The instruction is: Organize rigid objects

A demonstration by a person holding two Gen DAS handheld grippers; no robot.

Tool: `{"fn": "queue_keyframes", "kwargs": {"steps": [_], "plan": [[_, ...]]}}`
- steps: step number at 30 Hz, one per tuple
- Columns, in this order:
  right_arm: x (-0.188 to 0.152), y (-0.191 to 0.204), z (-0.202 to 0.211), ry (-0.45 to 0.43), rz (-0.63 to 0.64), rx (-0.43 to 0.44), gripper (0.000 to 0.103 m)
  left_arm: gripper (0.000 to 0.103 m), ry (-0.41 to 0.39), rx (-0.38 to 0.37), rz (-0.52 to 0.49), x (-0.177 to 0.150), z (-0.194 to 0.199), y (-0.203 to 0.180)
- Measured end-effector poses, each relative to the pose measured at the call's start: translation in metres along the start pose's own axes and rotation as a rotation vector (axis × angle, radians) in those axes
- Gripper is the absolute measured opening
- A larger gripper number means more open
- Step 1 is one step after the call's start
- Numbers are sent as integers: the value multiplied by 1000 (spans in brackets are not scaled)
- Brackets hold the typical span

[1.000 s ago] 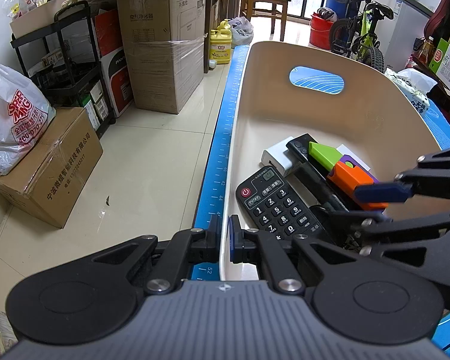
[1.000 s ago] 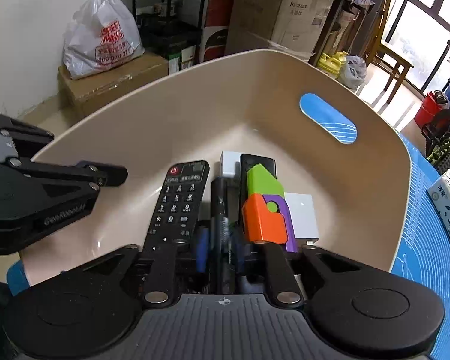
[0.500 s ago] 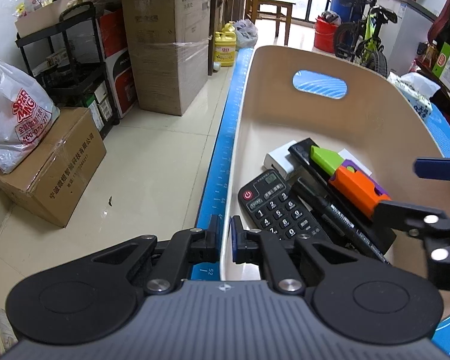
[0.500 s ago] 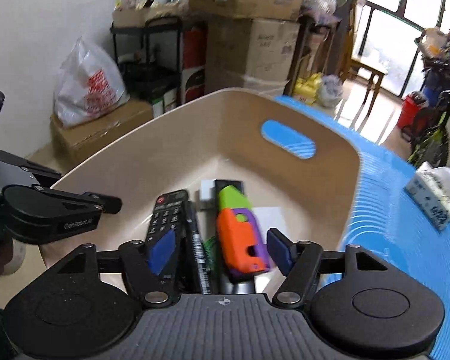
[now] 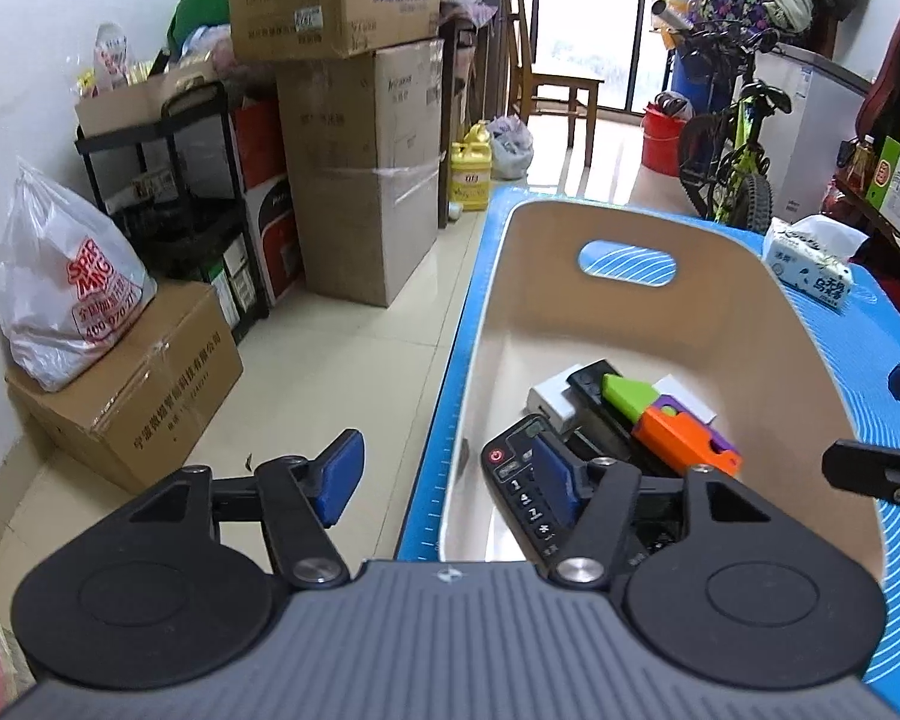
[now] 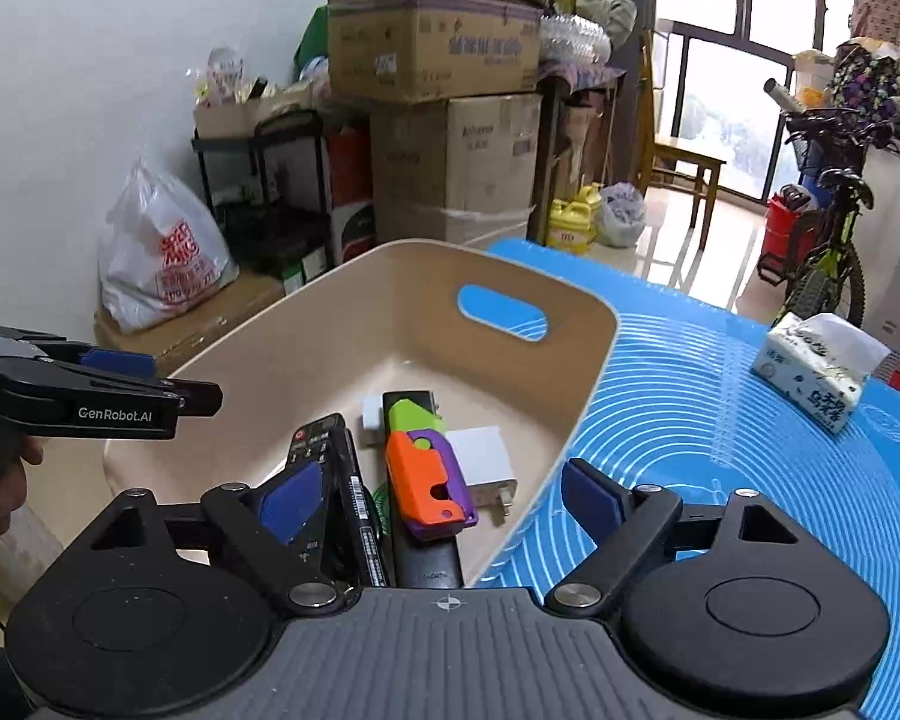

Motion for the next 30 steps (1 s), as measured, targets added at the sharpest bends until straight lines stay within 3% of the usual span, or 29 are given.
{"fn": "queue_keyframes", "kwargs": {"steps": [7, 11, 30], "plan": [[-9, -13, 33, -37, -41, -25, 88, 64, -51, -22, -40, -1, 33, -20], [-20, -21, 52, -48, -57, -51, 88, 71, -68, -60, -52, -5, 50, -33], [-92, -38, 141, -69, -124, -139, 94, 72, -80, -77, -94, -65, 118, -66]]}}
Point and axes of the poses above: each gripper's, at about its wrist camera, not at the fingertips, and z roughly against the way its jaws point, y to its left, x to its top, the point moved 6 cm from there along -z, roughly the way its jaws point, and after that the axes turned 10 degrees about z, right-handed, at the moved point
